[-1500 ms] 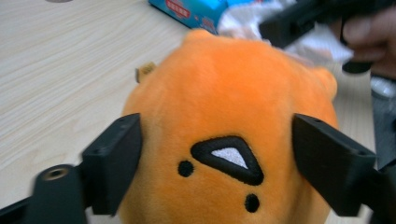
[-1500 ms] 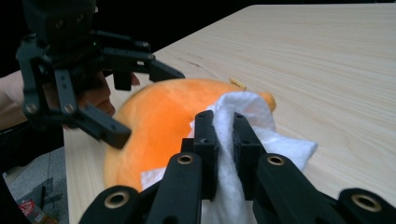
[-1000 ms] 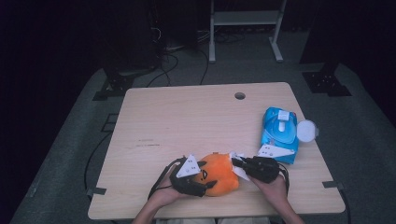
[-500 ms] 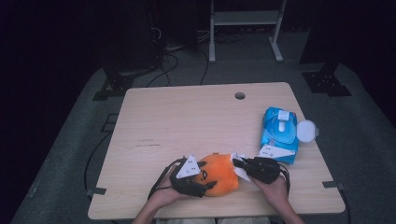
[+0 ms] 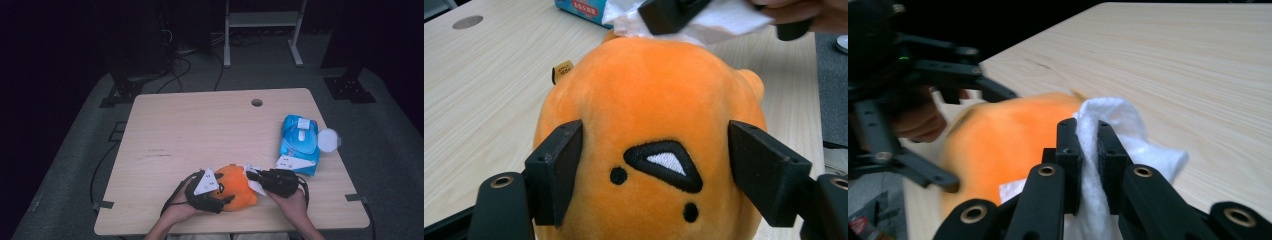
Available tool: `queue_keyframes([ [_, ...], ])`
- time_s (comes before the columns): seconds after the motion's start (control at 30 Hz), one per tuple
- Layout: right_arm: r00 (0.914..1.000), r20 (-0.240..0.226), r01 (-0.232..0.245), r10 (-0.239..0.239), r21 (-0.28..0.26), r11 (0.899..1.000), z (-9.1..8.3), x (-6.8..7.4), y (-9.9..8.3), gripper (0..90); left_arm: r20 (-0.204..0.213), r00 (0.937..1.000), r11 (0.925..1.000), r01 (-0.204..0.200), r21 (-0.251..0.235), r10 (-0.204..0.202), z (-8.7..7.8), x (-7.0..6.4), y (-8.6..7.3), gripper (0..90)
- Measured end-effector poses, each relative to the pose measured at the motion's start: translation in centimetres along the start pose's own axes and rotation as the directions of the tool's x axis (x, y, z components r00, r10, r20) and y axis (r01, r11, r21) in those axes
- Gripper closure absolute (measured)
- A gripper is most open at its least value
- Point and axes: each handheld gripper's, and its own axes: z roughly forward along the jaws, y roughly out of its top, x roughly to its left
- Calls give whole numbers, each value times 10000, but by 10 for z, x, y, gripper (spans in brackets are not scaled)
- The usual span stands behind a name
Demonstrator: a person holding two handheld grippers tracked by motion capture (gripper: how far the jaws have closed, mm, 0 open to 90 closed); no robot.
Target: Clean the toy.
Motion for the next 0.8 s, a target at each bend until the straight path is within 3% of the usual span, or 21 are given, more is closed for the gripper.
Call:
queue_keyframes([
  [0.03,10000,0,0,0,0,10000,0,0,0,830,-6,10000,10000,38,-17,-38,0,0,0,246],
  [0.1,9984,-489,277,-279,-50,9996,4,13,4,830,-16,10000,10000,48,-21,-48,1,-1,1,244],
  [0.13,9924,-1106,540,-549,-107,9985,8,25,8,830,-38,10000,10000,-9,7,9,1,-1,1,244],
  [0.23,9866,-1360,906,-903,-43,9959,10,35,11,827,-85,9999,9999,-127,31,127,1,-3,2,244],
  [0.3,9874,-1152,1092,-1085,-4,9940,9,34,12,818,-86,9999,9999,-133,2,133,2,-4,2,244],
  [0.33,9916,-671,1118,-1107,124,9937,8,27,10,781,-80,9999,9999,-138,-51,138,2,-5,2,244],
  [0.43,9944,-489,941,-932,156,9954,4,20,10,745,-74,9999,9999,-145,-37,145,2,-5,2,244],
  [0.47,9936,-74,1132,-1131,256,9932,3,17,11,712,-67,9999,9999,-143,-43,143,3,-4,3,244],
  [0.63,9935,89,1134,-1138,383,9928,7,14,9,657,-65,9997,9997,-224,77,224,4,-5,5,242],
  [0.73,9958,70,908,-912,419,9950,11,14,4,705,-15,9998,9998,-194,102,194,4,-6,5,232],
  [0.8,9947,-6,1025,-1026,587,9930,14,17,3,760,95,9999,10000,-61,45,60,2,-3,5,209],
])
